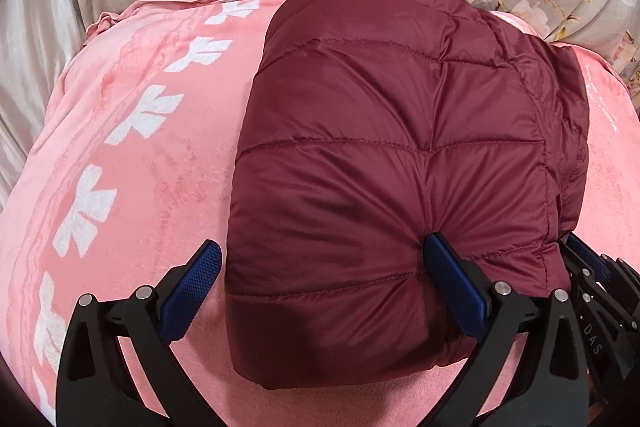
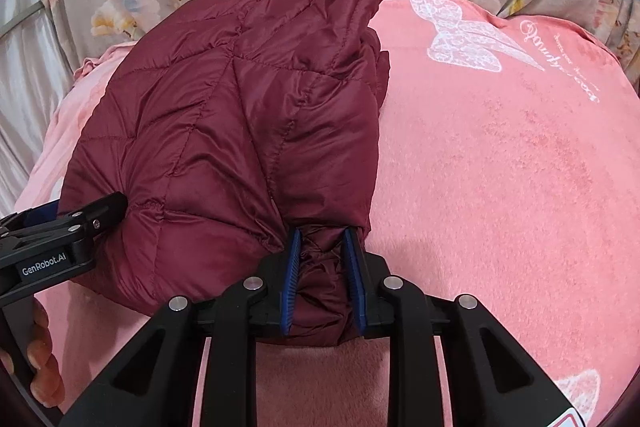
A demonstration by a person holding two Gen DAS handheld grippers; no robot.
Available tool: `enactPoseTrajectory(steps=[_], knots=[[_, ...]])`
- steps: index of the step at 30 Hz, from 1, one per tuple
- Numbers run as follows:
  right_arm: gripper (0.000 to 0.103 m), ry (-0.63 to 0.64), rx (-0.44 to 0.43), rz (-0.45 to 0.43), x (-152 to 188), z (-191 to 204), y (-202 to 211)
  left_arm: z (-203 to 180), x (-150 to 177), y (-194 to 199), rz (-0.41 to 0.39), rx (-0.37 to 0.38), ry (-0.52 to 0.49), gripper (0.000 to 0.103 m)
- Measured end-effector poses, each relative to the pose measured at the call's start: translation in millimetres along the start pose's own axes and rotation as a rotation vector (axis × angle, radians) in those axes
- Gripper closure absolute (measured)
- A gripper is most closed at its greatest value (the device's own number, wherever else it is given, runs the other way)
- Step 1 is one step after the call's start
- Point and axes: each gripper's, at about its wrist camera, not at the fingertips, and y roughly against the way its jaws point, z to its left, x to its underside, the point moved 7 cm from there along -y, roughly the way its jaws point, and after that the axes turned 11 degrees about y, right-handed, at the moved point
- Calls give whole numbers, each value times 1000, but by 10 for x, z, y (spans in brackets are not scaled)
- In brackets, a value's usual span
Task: Fold large clothes
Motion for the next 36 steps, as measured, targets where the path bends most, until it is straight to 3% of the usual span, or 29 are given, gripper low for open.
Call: enactPoseTrajectory(steps=[16, 25, 30, 34, 35, 36], knots=[[80, 12, 6, -3, -18, 24, -14, -44, 117, -141, -40, -18, 25, 5], [80, 14, 9, -3, -20, 16, -10, -3, 114, -183, -49, 7, 43, 5], [79, -8, -11, -12, -23, -14, 1, -36, 132, -116, -108, -29, 22, 5], [76, -76, -56, -26, -8, -98, 13, -51, 132, -6, -165, -57, 10, 5], [73, -88, -57, -27, -7, -117, 17, -53, 132, 18, -173, -62, 11, 5], [64, -99, -23, -23, -1, -155, 27, -53, 136, 46, -183, -67, 12, 5]])
